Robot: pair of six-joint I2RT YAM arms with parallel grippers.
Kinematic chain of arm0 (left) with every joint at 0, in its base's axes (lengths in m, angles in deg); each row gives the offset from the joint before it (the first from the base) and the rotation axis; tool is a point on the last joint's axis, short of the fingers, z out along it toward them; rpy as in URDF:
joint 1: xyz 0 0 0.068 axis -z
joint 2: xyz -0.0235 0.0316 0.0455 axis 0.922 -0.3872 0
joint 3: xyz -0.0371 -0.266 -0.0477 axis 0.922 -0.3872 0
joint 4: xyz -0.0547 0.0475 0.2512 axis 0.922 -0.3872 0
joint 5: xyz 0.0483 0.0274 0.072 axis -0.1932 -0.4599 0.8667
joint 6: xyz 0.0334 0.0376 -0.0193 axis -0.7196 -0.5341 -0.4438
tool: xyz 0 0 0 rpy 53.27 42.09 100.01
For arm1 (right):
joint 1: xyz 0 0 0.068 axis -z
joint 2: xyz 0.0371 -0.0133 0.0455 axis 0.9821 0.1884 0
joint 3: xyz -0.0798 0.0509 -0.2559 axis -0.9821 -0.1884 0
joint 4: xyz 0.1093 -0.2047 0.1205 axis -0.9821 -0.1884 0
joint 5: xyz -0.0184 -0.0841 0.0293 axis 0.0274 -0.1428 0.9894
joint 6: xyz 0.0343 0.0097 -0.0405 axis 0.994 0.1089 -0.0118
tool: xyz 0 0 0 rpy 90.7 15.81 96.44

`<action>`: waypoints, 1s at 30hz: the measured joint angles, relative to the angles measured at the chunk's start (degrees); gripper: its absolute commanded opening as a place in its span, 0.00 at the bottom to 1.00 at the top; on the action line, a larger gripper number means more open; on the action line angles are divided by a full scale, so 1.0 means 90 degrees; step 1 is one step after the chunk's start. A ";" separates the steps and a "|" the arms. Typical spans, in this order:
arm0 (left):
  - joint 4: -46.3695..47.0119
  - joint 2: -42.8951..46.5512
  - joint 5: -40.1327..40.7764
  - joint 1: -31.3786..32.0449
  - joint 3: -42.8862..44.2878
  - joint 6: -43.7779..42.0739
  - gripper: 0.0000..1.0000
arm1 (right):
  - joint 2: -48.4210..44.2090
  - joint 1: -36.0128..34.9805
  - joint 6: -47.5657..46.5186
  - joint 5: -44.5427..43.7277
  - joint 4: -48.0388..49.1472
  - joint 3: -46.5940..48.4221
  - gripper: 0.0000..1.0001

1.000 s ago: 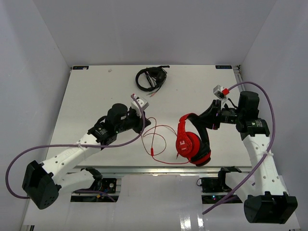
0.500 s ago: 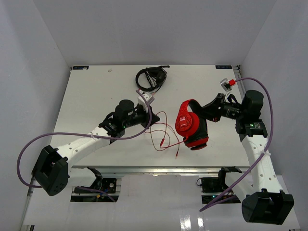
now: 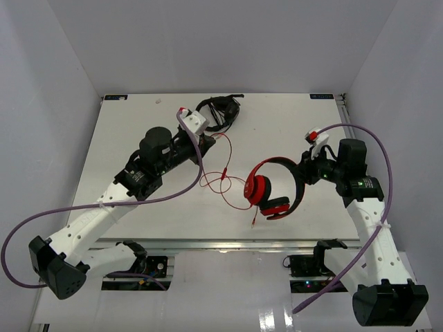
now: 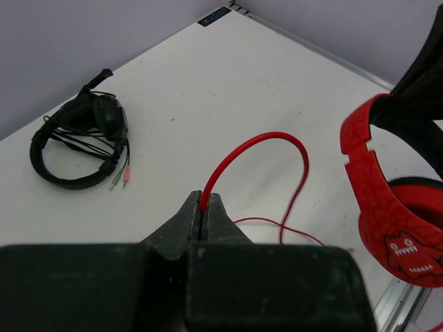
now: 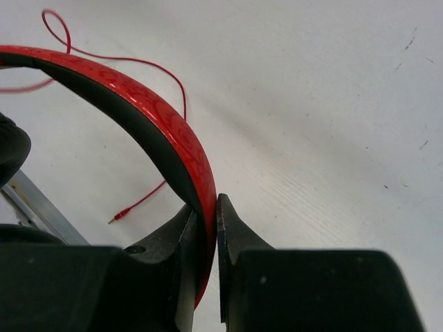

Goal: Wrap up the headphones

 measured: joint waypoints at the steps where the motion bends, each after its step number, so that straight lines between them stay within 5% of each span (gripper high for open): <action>1: -0.0103 -0.0111 0.0047 -0.0008 0.0202 -0.0116 0.00 | -0.0032 -0.0129 -0.0247 -0.0102 -0.0152 -0.0001 0.08; 12: -0.0928 -0.1064 0.0385 -0.0055 0.1525 -0.0862 0.00 | -0.0297 -0.0996 -0.1912 -0.1341 -0.1017 -0.0468 0.08; 30: -0.1474 -0.2312 0.0490 -0.0170 0.3348 -0.1319 0.00 | -0.0280 -0.1522 -0.2322 -0.1563 -0.1064 -0.0583 0.08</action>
